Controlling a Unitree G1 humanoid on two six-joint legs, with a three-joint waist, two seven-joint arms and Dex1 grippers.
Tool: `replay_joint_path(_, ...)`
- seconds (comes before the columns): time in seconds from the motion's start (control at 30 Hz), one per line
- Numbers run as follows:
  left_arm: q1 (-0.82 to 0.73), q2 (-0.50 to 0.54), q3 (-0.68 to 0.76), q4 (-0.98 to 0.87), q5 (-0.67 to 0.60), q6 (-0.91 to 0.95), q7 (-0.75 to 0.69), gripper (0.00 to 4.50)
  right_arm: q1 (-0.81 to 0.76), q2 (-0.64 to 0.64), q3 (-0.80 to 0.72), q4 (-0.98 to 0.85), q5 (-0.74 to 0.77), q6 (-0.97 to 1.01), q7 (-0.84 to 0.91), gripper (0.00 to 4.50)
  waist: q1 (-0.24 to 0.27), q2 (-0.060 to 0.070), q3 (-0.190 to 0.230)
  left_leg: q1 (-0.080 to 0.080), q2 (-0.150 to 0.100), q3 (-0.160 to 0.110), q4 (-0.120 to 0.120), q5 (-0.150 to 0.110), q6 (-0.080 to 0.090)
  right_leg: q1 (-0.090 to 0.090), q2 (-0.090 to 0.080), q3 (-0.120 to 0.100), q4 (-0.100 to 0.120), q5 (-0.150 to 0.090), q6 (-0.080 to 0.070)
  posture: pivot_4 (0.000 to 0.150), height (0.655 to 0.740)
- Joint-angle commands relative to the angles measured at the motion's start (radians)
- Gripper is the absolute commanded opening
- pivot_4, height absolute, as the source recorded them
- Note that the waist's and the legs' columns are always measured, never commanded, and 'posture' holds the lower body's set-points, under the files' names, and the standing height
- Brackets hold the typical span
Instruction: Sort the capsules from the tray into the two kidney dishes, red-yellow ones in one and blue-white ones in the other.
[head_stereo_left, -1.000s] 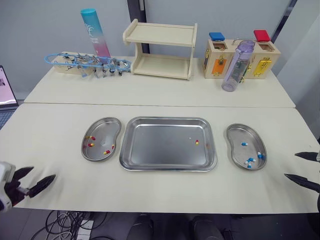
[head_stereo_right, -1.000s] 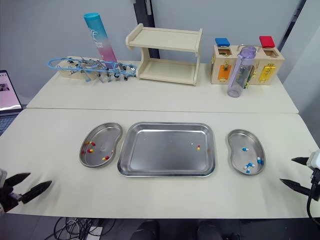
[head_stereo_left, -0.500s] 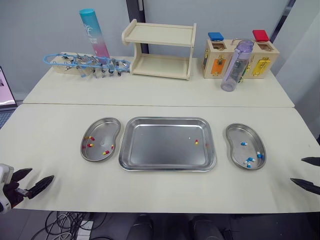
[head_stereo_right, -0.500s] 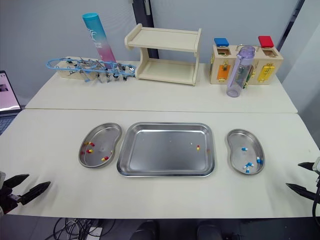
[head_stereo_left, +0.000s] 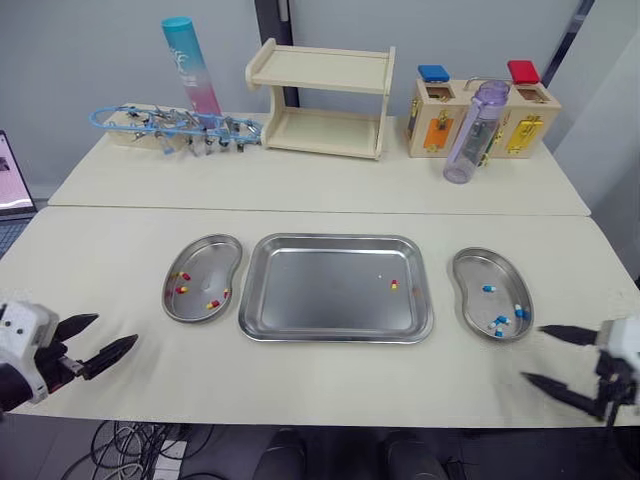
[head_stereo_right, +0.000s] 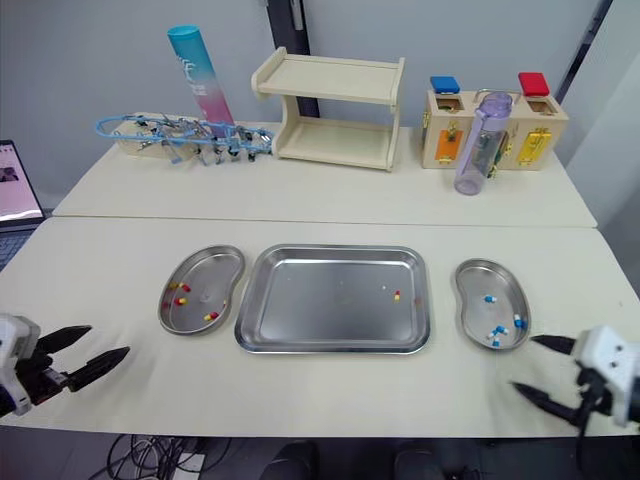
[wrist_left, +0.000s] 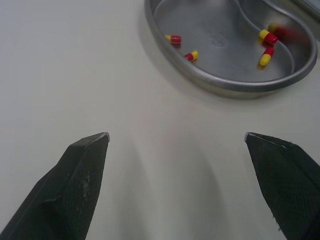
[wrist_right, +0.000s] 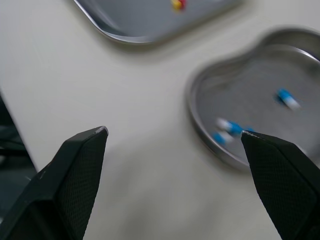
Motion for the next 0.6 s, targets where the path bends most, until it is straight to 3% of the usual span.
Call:
replay_joint_path(0.03, -0.017, 0.006, -0.005, -0.049, -0.017, 0.015, -0.01, 4.5, -0.041, 0.09, 0.137, -0.136, -0.047, -0.019, -0.147, 4.48, -0.004, -0.002, -0.001, 0.0, 0.001, 0.0, 0.0, 0.0, 0.0, 0.0, 0.0, 0.0, 0.0, 0.0, 0.0, 0.15, 0.74)
replay_joint_path(0.3, -0.119, 0.051, -0.069, -0.153, -0.051, 0.086, -0.07, 4.5, -0.08, 0.206, 0.31, -0.149, -0.14, -0.025, -0.307, 4.48, 0.005, -0.003, -0.002, 0.0, 0.001, 0.0, 0.0, 0.0, 0.0, 0.0, 0.001, 0.0, 0.0, 0.0, 0.0, 0.15, 0.74)
replay_joint_path(0.47, -0.308, 0.047, -0.276, -0.248, -0.028, 0.119, -0.119, 4.5, -0.029, 0.234, 0.351, -0.141, -0.158, -0.059, -0.343, 4.48, 0.025, -0.004, -0.002, 0.0, 0.0, -0.001, 0.0, 0.0, 0.0, 0.0, 0.001, -0.001, 0.0, 0.0, 0.0, 0.15, 0.74)
replay_joint_path(0.6, -0.507, -0.021, -0.495, -0.287, 0.005, 0.182, -0.133, 4.5, -0.016, 0.265, 0.353, -0.143, -0.135, -0.045, -0.382, 4.48, 0.02, -0.004, -0.003, 0.0, 0.0, -0.001, 0.001, 0.0, 0.0, 0.001, 0.001, -0.001, 0.001, 0.0, 0.0, 0.15, 0.74)
